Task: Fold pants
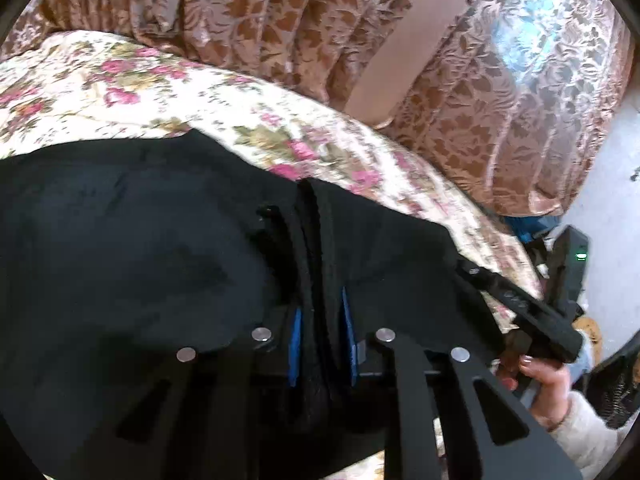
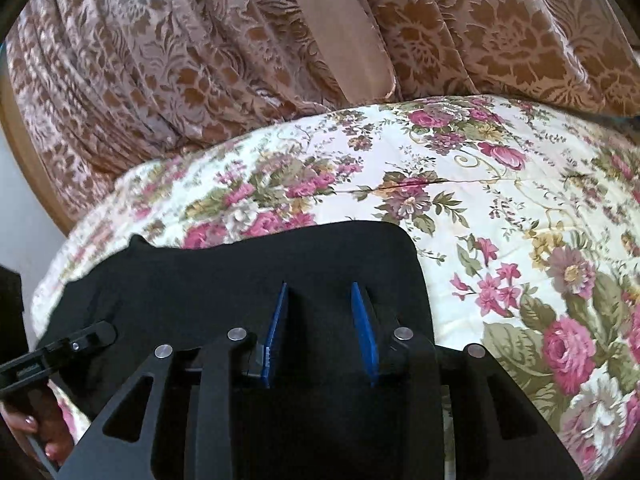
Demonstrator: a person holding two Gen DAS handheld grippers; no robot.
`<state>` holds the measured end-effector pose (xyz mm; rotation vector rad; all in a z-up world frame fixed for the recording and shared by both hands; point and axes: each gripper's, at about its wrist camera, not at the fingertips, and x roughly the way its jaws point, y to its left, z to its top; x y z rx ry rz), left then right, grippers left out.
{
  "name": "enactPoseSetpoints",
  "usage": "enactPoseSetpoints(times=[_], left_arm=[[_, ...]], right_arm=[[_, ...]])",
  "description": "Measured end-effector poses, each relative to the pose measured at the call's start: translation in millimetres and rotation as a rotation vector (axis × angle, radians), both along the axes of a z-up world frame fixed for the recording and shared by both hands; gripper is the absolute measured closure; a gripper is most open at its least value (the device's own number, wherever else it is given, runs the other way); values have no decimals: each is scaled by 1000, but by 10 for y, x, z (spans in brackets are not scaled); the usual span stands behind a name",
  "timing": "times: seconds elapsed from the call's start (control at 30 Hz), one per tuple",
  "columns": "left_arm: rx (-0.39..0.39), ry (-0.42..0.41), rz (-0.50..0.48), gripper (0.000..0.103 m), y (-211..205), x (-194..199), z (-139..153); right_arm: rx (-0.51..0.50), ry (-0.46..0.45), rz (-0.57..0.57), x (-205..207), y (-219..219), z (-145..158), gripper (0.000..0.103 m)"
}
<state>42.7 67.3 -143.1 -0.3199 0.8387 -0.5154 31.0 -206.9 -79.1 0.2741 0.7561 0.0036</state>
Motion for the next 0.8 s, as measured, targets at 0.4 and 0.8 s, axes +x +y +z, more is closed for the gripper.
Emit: enactPoseSetpoints(times=[0.4, 0.8], left_arm=[[0, -62, 39, 47, 77, -151, -104], [-49, -132, 494, 9, 1213, -599, 150]], right_arm=[[-74, -96, 58, -124, 126, -165, 71], [-108, -145, 22, -411, 242, -68, 70]])
